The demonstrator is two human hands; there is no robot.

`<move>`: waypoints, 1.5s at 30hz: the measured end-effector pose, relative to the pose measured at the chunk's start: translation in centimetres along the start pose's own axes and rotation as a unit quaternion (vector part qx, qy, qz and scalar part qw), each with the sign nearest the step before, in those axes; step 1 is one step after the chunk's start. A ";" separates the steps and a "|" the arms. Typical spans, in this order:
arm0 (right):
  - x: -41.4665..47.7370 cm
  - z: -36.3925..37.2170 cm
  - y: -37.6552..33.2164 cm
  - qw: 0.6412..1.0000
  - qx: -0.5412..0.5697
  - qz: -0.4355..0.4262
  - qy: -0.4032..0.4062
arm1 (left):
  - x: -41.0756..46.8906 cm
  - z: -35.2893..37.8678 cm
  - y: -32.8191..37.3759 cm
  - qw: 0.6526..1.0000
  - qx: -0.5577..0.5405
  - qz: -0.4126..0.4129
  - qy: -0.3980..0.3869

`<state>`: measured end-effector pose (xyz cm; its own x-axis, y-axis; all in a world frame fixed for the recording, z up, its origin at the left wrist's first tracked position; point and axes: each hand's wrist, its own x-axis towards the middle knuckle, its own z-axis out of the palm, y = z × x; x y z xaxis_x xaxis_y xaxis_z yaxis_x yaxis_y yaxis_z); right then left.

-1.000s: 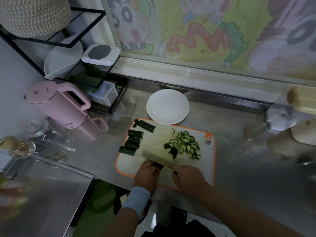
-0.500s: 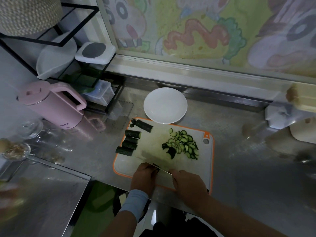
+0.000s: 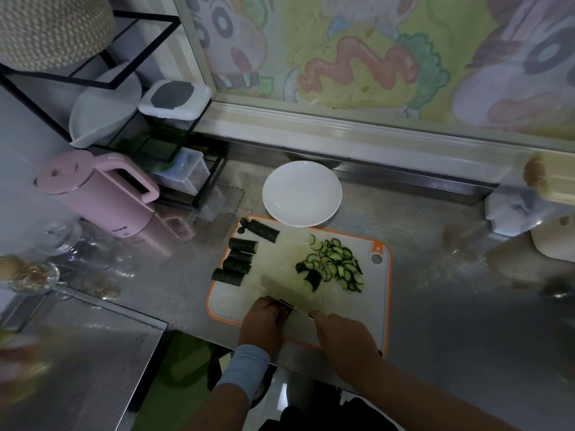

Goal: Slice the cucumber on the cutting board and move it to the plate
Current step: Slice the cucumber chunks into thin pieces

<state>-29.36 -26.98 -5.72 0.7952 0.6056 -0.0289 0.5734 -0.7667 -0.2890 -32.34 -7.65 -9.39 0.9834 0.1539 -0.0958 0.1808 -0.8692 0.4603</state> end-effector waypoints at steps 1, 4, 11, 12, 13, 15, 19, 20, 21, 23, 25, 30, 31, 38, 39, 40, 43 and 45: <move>0.0 0.0 0.0 1.000 0.005 0.000 0.000 | 0.0 0.0 0.0 1.000 -0.002 0.000 0.000; 0.0 -0.1 -0.1 1.000 0.006 -0.001 0.004 | 0.0 -0.1 0.0 1.000 -0.002 -0.003 -0.002; 0.4 0.1 -0.2 0.999 -0.035 -0.005 -0.028 | 0.0 -0.2 -0.1 1.000 0.005 -0.004 -0.002; 0.4 0.3 -0.2 0.999 -0.035 -0.005 -0.025 | 0.0 -0.3 0.0 1.000 0.007 -0.003 -0.002; 0.4 0.2 -0.2 0.999 -0.030 -0.004 -0.025 | 0.0 -0.3 -0.1 1.000 0.005 0.000 -0.001; 0.6 0.6 -0.1 0.999 -0.034 -0.012 -0.015 | 0.1 -0.3 -0.1 1.000 -0.002 -0.002 0.001; 1.4 2.3 0.1 0.999 -0.025 -0.025 0.006 | 0.0 -0.1 -0.4 1.000 -0.023 -0.005 0.008; 1.8 2.7 0.0 1.000 -0.001 -0.017 -0.006 | 0.1 0.0 -0.4 1.000 -0.024 -0.006 0.007; 2.1 2.9 -0.4 0.999 0.031 -0.006 -0.022 | 0.1 0.0 -0.4 1.000 -0.024 -0.008 0.008; 2.4 3.4 -0.7 0.998 0.050 0.019 -0.032 | 0.0 0.0 -0.3 1.000 -0.019 -0.013 0.008; 3.0 3.3 -1.1 0.995 0.091 0.028 -0.038 | 0.0 -0.2 -0.2 1.000 -0.015 -0.014 0.003; 2.1 3.3 -0.9 0.994 0.105 0.004 -0.026 | 0.0 -0.7 0.3 1.000 -0.003 0.000 -0.013; 1.7 3.4 -0.9 0.996 0.094 -0.010 -0.007 | 0.0 -0.7 0.3 1.000 -0.001 0.001 -0.010; -0.1 1.2 0.0 0.999 -0.008 -0.027 0.041 | -0.2 -0.7 0.4 1.000 -0.009 -0.009 -0.005; -0.3 1.1 0.1 0.999 -0.012 -0.023 0.043 | -0.3 -0.7 0.4 1.000 -0.009 -0.011 -0.007; -0.4 1.1 0.1 0.998 -0.013 -0.020 0.052 | -0.3 -0.7 0.4 1.000 -0.009 -0.012 -0.006; -0.4 1.2 0.0 0.997 -0.020 -0.022 0.066 | -0.2 -0.6 0.3 1.000 -0.008 -0.011 -0.001; -0.1 1.9 0.1 0.997 -0.035 -0.025 0.057 | -0.2 -0.6 0.3 1.000 -0.004 -0.011 -0.008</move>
<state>-29.79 -26.73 -7.56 0.7803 0.6184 0.0938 0.6220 -0.7518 -0.2189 -32.46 -7.66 -8.67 0.9791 0.1648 -0.1194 0.2018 -0.8625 0.4642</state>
